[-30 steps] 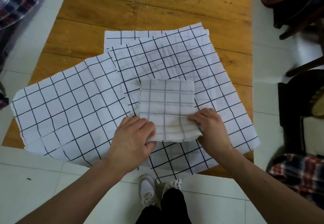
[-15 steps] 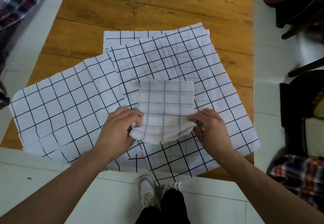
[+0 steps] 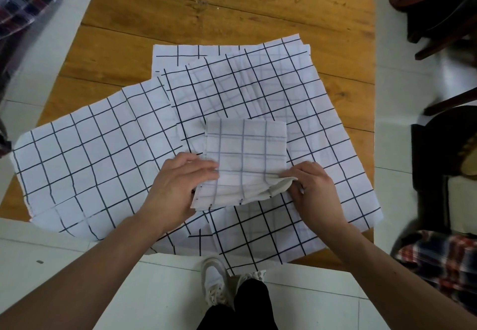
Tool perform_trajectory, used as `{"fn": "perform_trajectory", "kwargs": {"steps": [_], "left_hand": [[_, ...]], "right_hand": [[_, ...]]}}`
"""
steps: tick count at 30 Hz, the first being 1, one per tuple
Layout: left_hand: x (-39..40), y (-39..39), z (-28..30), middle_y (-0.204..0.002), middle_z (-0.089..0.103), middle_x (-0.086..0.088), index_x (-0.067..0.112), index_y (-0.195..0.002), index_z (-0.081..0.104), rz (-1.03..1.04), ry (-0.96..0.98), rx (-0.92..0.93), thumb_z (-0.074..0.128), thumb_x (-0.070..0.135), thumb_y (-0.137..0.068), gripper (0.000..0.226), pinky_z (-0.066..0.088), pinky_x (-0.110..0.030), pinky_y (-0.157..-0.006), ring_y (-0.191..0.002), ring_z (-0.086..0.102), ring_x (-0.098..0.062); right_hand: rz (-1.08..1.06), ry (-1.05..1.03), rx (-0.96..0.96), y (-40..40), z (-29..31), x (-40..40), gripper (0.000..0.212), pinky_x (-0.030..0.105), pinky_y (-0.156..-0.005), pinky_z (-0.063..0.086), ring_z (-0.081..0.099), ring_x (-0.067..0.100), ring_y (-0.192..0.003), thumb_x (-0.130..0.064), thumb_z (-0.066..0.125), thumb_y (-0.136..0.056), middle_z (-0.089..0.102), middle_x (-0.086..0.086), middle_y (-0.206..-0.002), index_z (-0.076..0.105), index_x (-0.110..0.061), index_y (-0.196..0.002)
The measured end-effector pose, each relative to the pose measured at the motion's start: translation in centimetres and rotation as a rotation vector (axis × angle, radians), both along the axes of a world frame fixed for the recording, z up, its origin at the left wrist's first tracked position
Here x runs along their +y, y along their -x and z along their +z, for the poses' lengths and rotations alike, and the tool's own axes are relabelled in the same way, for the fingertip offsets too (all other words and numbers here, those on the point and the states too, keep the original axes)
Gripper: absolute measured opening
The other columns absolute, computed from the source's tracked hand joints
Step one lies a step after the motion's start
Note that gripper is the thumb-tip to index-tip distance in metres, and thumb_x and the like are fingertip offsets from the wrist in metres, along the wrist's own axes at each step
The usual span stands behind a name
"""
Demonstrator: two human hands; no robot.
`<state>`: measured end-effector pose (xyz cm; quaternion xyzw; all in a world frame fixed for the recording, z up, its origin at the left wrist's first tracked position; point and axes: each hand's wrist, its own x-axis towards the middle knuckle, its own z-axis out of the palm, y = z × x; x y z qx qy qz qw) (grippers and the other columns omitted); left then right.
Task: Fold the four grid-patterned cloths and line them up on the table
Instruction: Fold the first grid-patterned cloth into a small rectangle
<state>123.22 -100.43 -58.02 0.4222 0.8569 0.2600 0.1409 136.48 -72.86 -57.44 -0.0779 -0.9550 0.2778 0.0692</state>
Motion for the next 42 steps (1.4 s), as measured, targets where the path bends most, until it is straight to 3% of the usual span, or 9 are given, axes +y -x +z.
{"fn": "perform_trajectory", "kwargs": {"steps": [4,9,12,15,19,24,27,31,42], "left_hand": [[0.6,0.0,0.6,-0.145,0.052,0.007,0.019,-0.126,0.066,-0.102,0.034,0.082,0.09,-0.007,-0.034,0.098,0.04,-0.039,-0.091,-0.122,0.047,-0.024],[0.6,-0.3,-0.2,-0.127,0.066,0.005,0.015,-0.119,0.07,-0.053,-0.043,0.091,0.073,-0.027,-0.041,0.088,0.046,-0.042,-0.087,-0.119,0.049,-0.021],[0.1,-0.2,-0.5,-0.12,0.068,0.012,0.02,-0.11,0.073,0.043,-0.055,0.034,0.088,-0.004,-0.051,0.066,0.045,-0.045,-0.09,-0.116,0.052,-0.018],[0.7,-0.2,-0.1,-0.099,0.068,0.017,0.021,-0.095,0.074,0.177,-0.074,-0.012,0.072,0.031,-0.079,0.019,0.047,-0.046,-0.086,-0.103,0.054,-0.015],[1.7,0.3,0.0,-0.072,0.056,0.004,0.015,-0.067,0.061,0.336,-0.004,-0.13,0.055,0.046,-0.094,0.041,0.049,-0.038,-0.075,-0.082,0.052,-0.012],[3.2,0.8,0.4,-0.074,0.053,-0.003,0.016,-0.079,0.056,0.448,0.039,-0.145,0.056,0.041,-0.095,0.029,0.048,-0.038,-0.061,-0.07,0.052,-0.019],[3.8,0.8,0.2,-0.073,0.057,0.003,0.021,-0.097,0.053,0.505,0.014,-0.148,0.062,0.035,-0.093,0.017,0.045,-0.036,-0.065,-0.075,0.054,-0.018],[4.2,0.5,0.2,-0.074,0.06,0.01,0.027,-0.126,0.046,0.603,-0.023,-0.199,0.066,0.034,-0.09,0.042,0.049,-0.035,-0.076,-0.084,0.058,-0.014],[4.3,0.1,0.9,-0.07,0.058,0.01,0.029,-0.114,0.05,0.64,-0.077,-0.227,0.077,0.034,-0.082,0.041,0.053,-0.039,-0.077,-0.078,0.058,-0.011]], "right_hand": [[0.004,0.006,-0.002,0.0,0.1,0.0,0.021,0.034,-0.072,0.054,0.061,0.021,-0.084,0.002,0.077,-0.077,0.068,0.003,-0.089,0.076,-0.011,-0.095],[0.007,-0.009,-0.014,0.0,0.0,0.1,0.019,0.033,-0.073,0.053,0.06,0.02,-0.084,-0.004,0.078,-0.078,0.068,0.003,-0.089,0.076,-0.012,-0.095],[0.002,-0.038,-0.021,0.1,-0.1,0.2,0.013,0.036,-0.071,0.053,0.059,0.021,-0.082,-0.008,0.076,-0.08,0.067,0.002,-0.087,0.075,-0.011,-0.092],[-0.028,-0.066,-0.03,0.3,-0.3,0.2,0.008,0.041,-0.064,0.049,0.053,0.019,-0.074,-0.015,0.068,-0.087,0.061,-0.001,-0.078,0.069,-0.012,-0.079],[-0.074,-0.048,-0.068,0.3,-0.7,0.4,0.02,0.038,-0.065,0.045,0.05,0.018,-0.072,-0.023,0.064,-0.092,0.058,-0.001,-0.074,0.066,-0.012,-0.075],[-0.185,0.064,-0.12,0.8,-0.1,-0.1,0.025,0.029,-0.066,0.04,0.048,0.017,-0.07,-0.02,0.067,-0.091,0.055,-0.002,-0.065,0.061,-0.015,-0.067],[-0.255,0.146,-0.206,1.5,-0.2,-0.2,0.027,0.028,-0.066,0.041,0.052,0.018,-0.073,-0.023,0.065,-0.092,0.057,-0.005,-0.066,0.058,-0.022,-0.065],[-0.308,0.197,-0.271,2.1,0.0,-0.2,0.022,0.032,-0.067,0.05,0.059,0.018,-0.077,-0.026,0.064,-0.092,0.062,-0.009,-0.07,0.064,-0.021,-0.07],[-0.346,0.124,-0.356,3.1,0.0,-0.6,0.028,0.038,-0.063,0.054,0.059,0.019,-0.071,-0.027,0.057,-0.093,0.062,-0.002,-0.066,0.062,-0.017,-0.068]]}}
